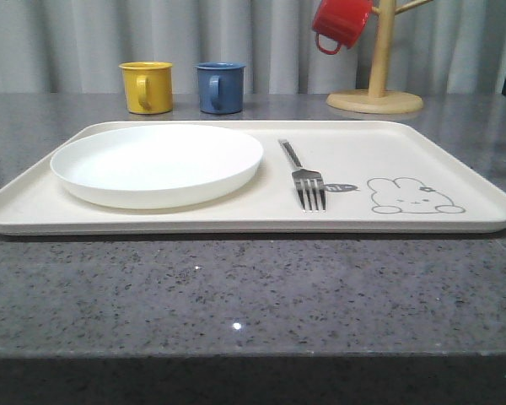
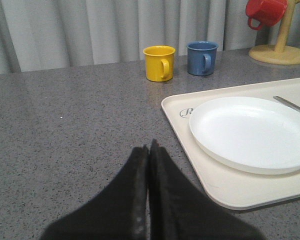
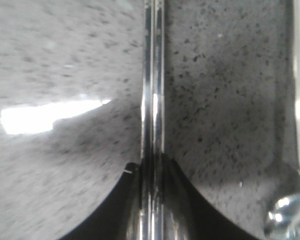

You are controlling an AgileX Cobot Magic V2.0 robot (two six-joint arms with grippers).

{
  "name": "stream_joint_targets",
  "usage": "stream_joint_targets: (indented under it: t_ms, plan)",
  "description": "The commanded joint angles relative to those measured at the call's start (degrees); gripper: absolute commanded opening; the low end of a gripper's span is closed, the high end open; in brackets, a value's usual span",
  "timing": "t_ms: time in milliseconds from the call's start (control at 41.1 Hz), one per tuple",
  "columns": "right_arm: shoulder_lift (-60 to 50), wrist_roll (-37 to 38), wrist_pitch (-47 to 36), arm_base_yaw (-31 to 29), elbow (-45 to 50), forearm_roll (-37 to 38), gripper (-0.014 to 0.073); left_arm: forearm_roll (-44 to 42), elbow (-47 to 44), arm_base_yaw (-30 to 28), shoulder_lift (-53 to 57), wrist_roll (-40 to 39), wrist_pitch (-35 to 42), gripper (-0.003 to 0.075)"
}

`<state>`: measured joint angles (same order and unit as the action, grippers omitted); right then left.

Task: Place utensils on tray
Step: 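Grasp the metal chopsticks with the right gripper and lift them, then lower the chopsticks onto the tray beside the fork and release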

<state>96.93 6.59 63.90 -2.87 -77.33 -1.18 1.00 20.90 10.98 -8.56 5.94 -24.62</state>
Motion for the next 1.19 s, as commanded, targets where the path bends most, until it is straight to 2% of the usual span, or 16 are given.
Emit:
stream_joint_targets:
  t_ms: [0,122,292,486,608,876,1168]
  plan:
    - [-6.4,0.9,0.1,0.4,-2.2,-1.1,0.0025,0.6,1.4,-0.1,-0.6,-0.5,5.0,-0.0018]
    - [-8.8,0.9,1.4,2.5,-4.3,-3.6,0.0025,0.6,1.4,-0.1,-0.6,-0.5,5.0,-0.0018]
    - [-8.6,1.5,2.4,9.2,-7.4,-8.2,0.0025,0.6,1.4,-0.1,-0.6,-0.5,5.0,-0.0018]
    - [-5.2,6.2,0.6,19.1,-9.8,-9.7,0.0025,0.6,1.4,-0.1,-0.6,-0.5,5.0,-0.0018]
    - [-2.4,9.7,0.0,23.1,-10.3,-9.7,0.0025,0.6,1.4,-0.1,-0.6,-0.5,5.0,-0.0018]
    - [2.5,14.7,-1.9,24.3,-10.3,-9.4,0.0027,0.6,1.4,-0.1,-0.6,-0.5,5.0,-0.0018]
    - [3.6,16.9,-1.6,24.3,-10.3,-4.7,0.0027,0.6,1.4,-0.1,-0.6,-0.5,5.0,-0.0018]
